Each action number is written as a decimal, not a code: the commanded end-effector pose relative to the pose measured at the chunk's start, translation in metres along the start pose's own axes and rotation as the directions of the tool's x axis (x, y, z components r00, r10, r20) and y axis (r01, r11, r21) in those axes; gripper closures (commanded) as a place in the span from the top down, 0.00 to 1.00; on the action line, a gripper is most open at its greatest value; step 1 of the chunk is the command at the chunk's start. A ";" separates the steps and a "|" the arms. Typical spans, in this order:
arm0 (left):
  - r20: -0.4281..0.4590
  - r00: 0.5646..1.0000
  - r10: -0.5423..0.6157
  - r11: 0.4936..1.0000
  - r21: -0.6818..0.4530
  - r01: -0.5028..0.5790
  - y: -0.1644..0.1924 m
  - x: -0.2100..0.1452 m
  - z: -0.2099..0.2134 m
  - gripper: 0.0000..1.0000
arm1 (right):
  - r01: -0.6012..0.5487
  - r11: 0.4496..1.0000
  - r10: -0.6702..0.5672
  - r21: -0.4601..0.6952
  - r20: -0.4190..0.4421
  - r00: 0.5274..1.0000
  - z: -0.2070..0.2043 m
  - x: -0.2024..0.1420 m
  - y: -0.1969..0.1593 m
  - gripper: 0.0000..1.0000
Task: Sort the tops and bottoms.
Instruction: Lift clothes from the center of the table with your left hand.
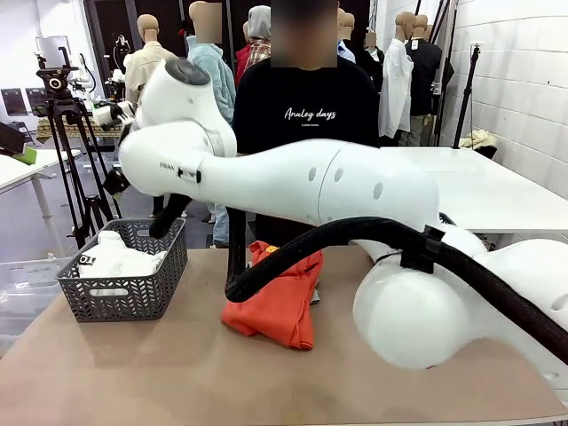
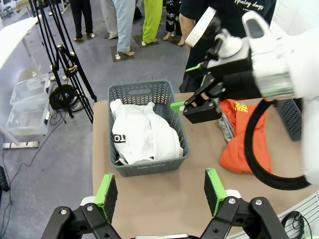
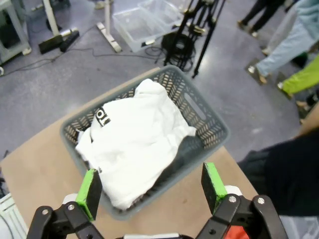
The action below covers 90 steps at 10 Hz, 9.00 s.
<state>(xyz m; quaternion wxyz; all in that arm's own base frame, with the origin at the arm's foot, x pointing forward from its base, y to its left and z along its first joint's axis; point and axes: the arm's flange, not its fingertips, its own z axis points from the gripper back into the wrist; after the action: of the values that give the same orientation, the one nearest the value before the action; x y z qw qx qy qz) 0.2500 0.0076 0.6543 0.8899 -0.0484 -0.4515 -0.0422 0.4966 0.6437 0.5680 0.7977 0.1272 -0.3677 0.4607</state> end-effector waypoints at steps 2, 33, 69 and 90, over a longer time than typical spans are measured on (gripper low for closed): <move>0.003 1.000 -0.003 1.000 0.003 0.003 0.000 0.000 0.001 0.91 | 0.199 0.971 -0.210 -0.129 -0.081 0.974 0.134 -0.175 0.056 1.00; 0.003 1.000 -0.003 1.000 0.003 0.003 0.000 0.000 0.001 0.91 | 0.582 0.813 -0.393 -0.007 -0.744 0.540 0.322 -0.309 -0.094 1.00; 0.043 0.995 -0.095 0.993 -0.070 0.098 -0.054 -0.002 -0.002 0.91 | 0.645 0.400 -0.894 -0.651 -0.122 0.431 0.386 -0.359 -0.192 1.00; -0.376 0.815 -0.440 0.877 -0.377 0.299 -0.315 0.013 -0.201 0.91 | 0.645 0.400 -0.894 -0.651 -0.122 0.431 0.386 -0.359 -0.192 1.00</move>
<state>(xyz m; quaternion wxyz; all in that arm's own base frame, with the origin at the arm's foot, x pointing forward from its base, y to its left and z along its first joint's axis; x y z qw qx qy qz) 0.3891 -0.3346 0.5629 0.9286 -0.0831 -0.2144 -0.2911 0.3640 0.0999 0.6080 0.9812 -0.0325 -0.1722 -0.0803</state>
